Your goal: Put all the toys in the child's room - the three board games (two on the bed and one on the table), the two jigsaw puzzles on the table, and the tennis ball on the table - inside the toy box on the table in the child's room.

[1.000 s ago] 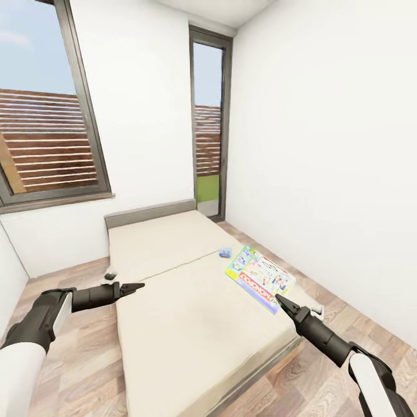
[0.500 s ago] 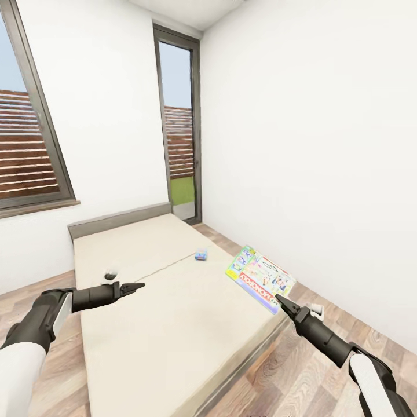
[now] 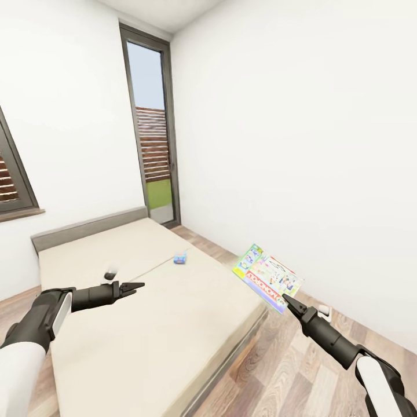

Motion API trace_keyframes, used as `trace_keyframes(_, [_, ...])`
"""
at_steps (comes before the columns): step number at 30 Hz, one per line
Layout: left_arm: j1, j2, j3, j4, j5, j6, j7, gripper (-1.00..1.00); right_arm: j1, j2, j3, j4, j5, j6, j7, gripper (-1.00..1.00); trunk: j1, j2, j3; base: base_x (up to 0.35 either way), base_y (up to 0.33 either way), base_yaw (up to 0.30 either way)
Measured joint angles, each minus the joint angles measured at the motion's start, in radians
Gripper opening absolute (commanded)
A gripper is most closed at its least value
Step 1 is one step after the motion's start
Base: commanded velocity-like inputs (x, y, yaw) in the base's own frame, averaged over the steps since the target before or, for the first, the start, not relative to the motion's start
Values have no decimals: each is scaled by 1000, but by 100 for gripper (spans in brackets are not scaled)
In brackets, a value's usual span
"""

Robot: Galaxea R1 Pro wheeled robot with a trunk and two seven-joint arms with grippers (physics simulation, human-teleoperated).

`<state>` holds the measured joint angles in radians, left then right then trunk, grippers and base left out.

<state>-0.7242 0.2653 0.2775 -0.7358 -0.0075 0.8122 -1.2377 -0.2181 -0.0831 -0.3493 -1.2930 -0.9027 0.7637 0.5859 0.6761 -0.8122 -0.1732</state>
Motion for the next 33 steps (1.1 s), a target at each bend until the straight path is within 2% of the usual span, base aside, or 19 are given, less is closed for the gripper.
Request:
trace_keyframes(6, [-1,-1,-1,0,-2,1,4,100,0,0,-2,3,-4,-1,-1,-100,-23,42,20,0,0,-154])
trace_keyframes(33, [-2,-2,-2,0,-2,0,8,100,0,2,-1,3,-3,-2,-3,-100,-127,232,105,0,0,-3])
